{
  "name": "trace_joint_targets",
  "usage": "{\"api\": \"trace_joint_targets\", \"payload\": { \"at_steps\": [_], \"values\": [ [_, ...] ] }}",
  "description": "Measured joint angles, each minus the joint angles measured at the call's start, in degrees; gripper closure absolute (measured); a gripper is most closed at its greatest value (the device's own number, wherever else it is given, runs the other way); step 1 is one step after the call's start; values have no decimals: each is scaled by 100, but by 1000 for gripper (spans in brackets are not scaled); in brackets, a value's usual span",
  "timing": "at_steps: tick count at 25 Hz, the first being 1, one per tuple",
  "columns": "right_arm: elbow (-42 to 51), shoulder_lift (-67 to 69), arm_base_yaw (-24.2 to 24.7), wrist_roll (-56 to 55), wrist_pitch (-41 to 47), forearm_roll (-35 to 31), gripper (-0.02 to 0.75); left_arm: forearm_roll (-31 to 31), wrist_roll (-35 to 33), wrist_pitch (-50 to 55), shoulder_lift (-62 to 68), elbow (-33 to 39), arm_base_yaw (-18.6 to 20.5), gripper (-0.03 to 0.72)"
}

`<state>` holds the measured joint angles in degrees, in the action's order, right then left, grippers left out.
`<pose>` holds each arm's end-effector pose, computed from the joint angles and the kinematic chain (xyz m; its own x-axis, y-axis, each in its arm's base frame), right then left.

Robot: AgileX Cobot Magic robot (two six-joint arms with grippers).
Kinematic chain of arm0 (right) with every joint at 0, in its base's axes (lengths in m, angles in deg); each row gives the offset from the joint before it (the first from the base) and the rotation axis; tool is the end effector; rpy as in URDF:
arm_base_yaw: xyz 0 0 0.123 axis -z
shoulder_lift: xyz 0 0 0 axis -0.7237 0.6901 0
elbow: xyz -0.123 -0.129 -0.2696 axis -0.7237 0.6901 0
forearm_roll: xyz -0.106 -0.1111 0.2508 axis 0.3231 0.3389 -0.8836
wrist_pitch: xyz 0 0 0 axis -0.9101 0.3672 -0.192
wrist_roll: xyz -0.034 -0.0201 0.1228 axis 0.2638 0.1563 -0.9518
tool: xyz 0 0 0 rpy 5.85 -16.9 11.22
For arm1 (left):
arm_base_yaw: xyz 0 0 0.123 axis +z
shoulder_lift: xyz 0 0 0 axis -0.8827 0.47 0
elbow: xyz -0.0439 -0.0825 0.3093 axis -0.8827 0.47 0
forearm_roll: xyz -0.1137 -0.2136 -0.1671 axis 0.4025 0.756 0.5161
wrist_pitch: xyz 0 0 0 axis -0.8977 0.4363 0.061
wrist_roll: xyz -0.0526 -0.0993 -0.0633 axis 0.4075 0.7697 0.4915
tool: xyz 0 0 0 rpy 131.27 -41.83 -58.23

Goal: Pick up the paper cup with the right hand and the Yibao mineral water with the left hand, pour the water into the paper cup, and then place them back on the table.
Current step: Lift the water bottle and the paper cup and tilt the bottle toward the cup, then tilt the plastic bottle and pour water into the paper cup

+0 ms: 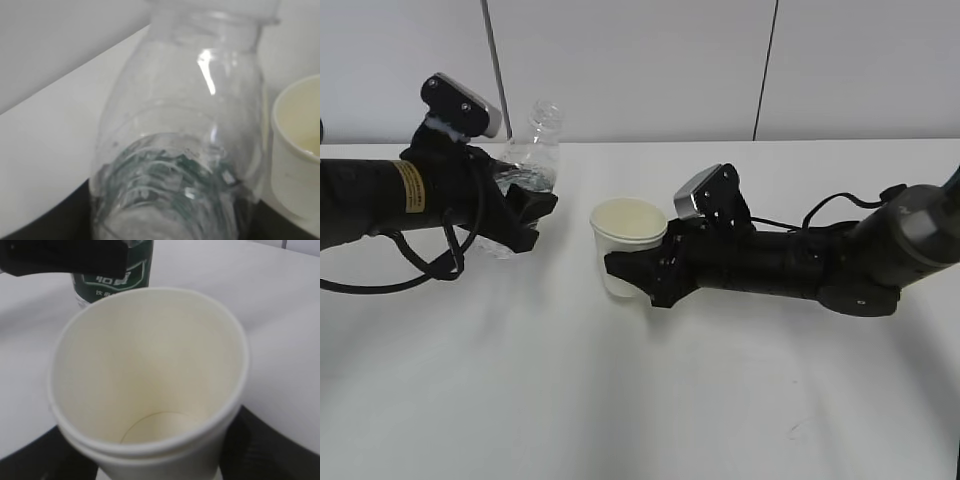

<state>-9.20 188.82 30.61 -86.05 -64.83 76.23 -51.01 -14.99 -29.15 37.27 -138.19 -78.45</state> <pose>0.4258 0.2046 0.0742 -0.2432 -0.1920 -0.9508 -0.8190 0.5659 0.0952 0.3996 -0.1636 0.1619 -0.2110 0.4377 -0.8740 0.6843 0.7046 0.1876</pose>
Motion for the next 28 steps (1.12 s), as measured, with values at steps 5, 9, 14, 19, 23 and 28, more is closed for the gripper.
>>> {"api": "trace_joint_targets", "payload": {
  "at_steps": [5, 9, 14, 19, 23, 28],
  "values": [
    [-202, 0, -14, -228, 54, 155, 248, 0, -144, 407, -246, 0, 0, 312],
    [-290, 4, -18, -360, 48, 264, 248, -28, -375, 758, -432, 0, 0, 312],
    [-395, 13, -116, -373, 99, 300, 248, -156, -497, 1069, -613, 0, 0, 312],
    [-518, 13, -214, -375, 165, 407, 248, -353, -576, 1523, -679, 0, 0, 312],
    [-536, 13, -229, -375, 200, 407, 248, -441, -581, 1812, -679, 0, 0, 312],
    [-536, 13, -229, -386, 266, 501, 248, -664, -593, 1933, -679, 0, -5, 312]
  ]
}}
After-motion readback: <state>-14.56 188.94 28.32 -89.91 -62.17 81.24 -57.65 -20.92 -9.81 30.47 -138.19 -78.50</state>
